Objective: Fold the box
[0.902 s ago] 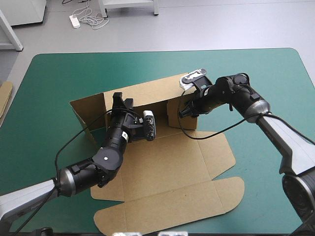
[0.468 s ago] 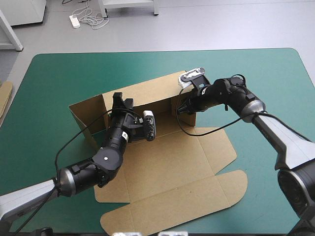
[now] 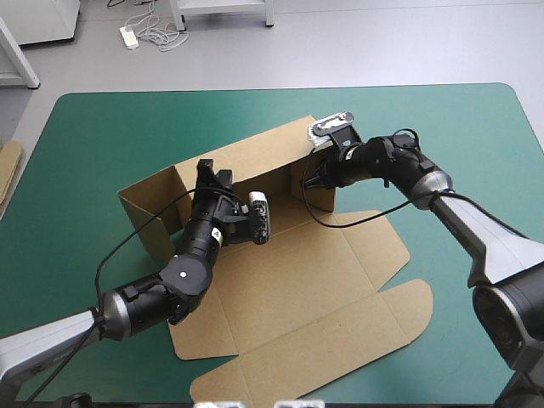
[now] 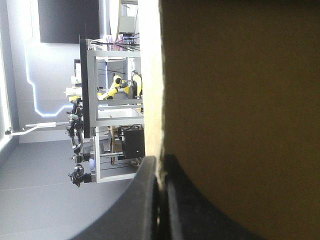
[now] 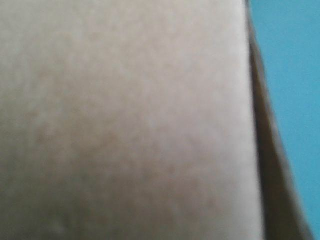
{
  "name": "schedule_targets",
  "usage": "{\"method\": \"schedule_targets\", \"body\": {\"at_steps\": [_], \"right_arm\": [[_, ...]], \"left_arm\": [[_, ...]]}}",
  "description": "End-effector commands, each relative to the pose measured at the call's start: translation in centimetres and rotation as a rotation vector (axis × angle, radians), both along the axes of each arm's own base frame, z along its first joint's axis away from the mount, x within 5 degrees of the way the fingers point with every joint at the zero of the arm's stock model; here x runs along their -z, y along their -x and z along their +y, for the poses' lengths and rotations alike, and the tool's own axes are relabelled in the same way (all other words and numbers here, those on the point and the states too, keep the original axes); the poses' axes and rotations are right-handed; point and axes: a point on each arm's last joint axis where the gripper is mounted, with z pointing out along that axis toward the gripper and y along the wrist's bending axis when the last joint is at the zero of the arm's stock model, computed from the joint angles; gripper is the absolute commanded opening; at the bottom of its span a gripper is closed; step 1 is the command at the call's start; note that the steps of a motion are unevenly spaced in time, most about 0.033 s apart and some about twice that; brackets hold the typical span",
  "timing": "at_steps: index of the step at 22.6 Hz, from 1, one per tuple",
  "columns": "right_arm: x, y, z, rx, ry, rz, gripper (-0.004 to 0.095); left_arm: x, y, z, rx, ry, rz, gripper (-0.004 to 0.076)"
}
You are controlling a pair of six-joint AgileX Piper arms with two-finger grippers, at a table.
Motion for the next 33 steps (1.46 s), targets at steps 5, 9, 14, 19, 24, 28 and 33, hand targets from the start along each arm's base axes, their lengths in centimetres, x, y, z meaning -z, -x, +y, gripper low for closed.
{"method": "schedule_targets", "body": {"at_steps": [5,9,14,19,24,28,33], "right_arm": [[-1.2,0.3,0.4,0.051,-0.106,0.022,-0.0017],[-1.2,0.3,0.4,0.065,-0.115,0.031,-0.0018],[-1.1,0.3,0.4,0.078,-0.121,0.043,-0.0017],[-1.7,0.6,0.3,0.055,-0.088,0.069,-0.0017],[-5.5,2.2,-0.4,0.020,-0.033,0.090,-0.0017],[-8.1,3.1,-1.2,0.042,0.002,0.106,-0.0018],[-9.9,4.1,-2.2,0.068,0.090,0.177,-0.0017]], "left_arm": [[-1.8,0.3,-0.2,0.026,0.040,-0.055,-0.0008],[-2.0,1.4,-1.1,0.026,0.080,-0.070,0.0125],[-4.0,3.7,-2.0,-0.118,0.177,-0.097,0.0249],[-10.1,3.6,-0.6,-0.420,0.457,0.139,0.0249],[-18.1,2.9,3.3,-0.492,0.703,0.206,0.0249],[-20.8,1.2,7.3,-0.578,0.830,0.230,0.0249],[-20.5,-0.9,11.5,-0.702,0.911,0.266,0.0249]]}}
